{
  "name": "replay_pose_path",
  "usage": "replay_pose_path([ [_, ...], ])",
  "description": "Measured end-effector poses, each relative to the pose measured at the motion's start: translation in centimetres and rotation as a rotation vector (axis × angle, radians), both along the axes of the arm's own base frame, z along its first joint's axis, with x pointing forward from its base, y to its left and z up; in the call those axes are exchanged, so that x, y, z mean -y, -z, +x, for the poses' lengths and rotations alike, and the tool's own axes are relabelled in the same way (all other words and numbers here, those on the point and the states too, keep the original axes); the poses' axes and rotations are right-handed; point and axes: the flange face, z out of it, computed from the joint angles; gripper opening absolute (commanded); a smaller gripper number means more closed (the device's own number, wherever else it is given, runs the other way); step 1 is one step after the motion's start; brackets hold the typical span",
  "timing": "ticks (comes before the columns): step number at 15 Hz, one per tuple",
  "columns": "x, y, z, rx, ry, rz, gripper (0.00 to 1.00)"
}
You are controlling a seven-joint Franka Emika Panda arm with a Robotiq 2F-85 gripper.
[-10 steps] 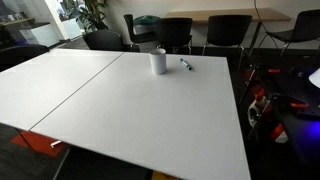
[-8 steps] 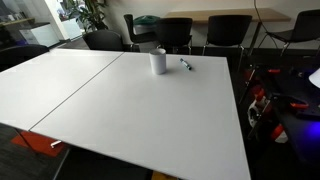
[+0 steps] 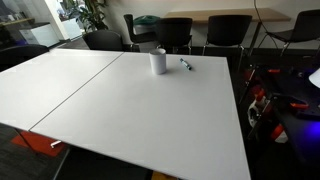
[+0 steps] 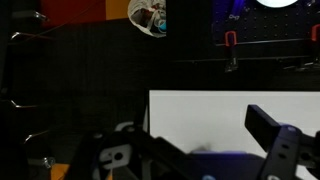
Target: Move the cup to the left
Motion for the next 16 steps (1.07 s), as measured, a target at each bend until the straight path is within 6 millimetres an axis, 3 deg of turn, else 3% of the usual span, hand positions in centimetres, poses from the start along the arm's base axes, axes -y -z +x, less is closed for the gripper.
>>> replay_pose_path([
  [4, -1.6, 0.0, 1.4, 0.048, -0.06, -0.003, 1.0],
  [8, -3.8, 0.8, 4.2, 0.157, -0.141, 0.014, 1.0],
  [12, -5.9, 3.2, 7.2, 0.274, -0.201, 0.056, 1.0],
  [16, -8.0, 6.9, 9.7, 0.366, -0.236, 0.086, 1.0],
])
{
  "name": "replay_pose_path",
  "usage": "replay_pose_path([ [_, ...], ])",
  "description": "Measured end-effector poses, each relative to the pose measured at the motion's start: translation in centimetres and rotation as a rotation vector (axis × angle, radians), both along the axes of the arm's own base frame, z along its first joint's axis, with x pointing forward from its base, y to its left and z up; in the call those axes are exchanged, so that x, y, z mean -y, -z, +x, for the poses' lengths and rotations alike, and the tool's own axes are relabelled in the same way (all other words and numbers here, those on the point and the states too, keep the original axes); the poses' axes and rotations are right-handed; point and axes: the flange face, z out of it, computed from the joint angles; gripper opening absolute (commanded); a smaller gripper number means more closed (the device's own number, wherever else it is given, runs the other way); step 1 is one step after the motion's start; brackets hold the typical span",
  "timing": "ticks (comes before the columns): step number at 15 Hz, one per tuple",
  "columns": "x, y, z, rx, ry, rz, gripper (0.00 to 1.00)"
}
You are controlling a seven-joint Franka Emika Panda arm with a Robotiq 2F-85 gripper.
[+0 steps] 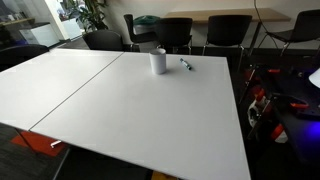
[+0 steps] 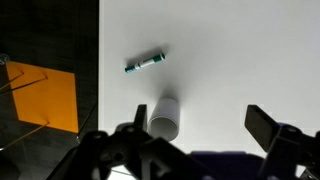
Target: Move the cup to the left
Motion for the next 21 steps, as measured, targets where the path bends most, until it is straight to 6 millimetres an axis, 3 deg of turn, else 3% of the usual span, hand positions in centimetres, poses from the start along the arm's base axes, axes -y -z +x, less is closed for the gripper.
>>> replay_pose_path([
  [10, -5.5, 10.3, 6.8, 0.103, 0.029, 0.091, 1.0],
  [16, -5.7, 14.4, 9.9, 0.116, 0.046, 0.1, 1.0],
  [21, -5.1, 16.7, 12.7, 0.113, 0.056, 0.113, 1.0],
])
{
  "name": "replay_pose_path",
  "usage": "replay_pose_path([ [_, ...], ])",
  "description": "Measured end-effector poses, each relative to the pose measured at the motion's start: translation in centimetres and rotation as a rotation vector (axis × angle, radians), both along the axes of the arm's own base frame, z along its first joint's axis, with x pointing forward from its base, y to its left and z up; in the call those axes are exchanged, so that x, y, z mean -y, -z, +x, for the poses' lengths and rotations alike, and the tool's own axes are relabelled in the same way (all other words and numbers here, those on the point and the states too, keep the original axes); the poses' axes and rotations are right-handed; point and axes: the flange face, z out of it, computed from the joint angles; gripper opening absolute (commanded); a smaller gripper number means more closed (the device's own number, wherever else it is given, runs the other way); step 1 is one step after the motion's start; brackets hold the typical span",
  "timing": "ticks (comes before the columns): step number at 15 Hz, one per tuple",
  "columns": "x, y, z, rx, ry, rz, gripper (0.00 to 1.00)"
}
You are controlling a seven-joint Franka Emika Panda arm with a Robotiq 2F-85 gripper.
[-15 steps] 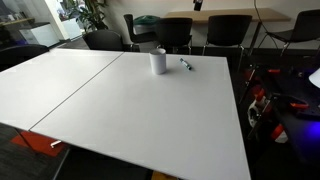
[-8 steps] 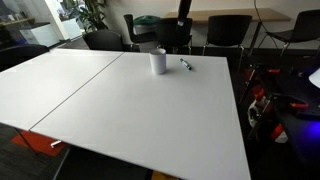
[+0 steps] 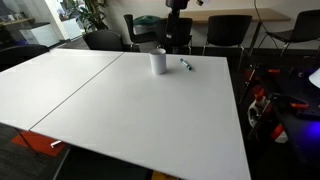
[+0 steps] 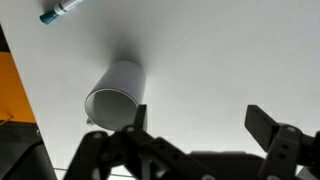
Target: Move the cup to the left
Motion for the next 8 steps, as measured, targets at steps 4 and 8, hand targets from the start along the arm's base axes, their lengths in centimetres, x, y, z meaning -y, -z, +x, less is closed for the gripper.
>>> replay_pose_path([
  [4, 1.1, 1.1, 2.2, 0.009, -0.028, 0.012, 1.0],
  [8, 3.1, 1.9, 3.7, 0.012, -0.045, 0.013, 1.0],
])
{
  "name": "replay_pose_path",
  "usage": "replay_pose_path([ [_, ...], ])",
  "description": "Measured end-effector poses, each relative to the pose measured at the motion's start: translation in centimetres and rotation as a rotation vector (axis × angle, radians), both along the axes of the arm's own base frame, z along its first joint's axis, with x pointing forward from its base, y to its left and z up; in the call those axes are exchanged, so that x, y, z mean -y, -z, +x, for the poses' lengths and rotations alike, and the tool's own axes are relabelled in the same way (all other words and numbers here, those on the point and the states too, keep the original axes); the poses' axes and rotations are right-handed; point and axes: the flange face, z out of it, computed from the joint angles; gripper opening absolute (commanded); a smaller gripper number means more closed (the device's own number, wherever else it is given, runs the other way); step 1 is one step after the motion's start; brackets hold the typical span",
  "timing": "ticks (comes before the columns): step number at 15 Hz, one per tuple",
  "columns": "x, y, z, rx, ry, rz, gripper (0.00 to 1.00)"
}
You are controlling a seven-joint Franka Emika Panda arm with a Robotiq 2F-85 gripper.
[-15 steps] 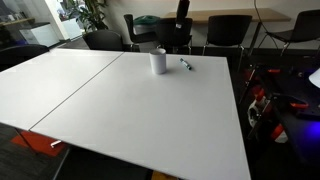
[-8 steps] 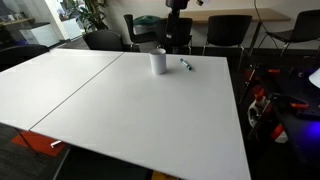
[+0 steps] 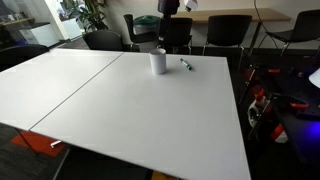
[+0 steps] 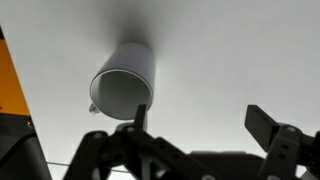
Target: Move the cup to the left
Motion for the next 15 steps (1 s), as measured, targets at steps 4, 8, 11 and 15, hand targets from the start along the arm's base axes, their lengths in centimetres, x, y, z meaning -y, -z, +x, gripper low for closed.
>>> replay_pose_path([
  [4, 1.8, 1.1, 1.0, -0.003, -0.025, 0.003, 1.0],
  [8, 2.6, 2.6, 2.0, -0.011, -0.064, 0.013, 1.0],
  [11, 3.2, 3.8, 2.7, -0.02, -0.086, 0.015, 1.0],
  [15, 3.3, 4.3, 2.9, -0.037, -0.103, 0.021, 1.0],
])
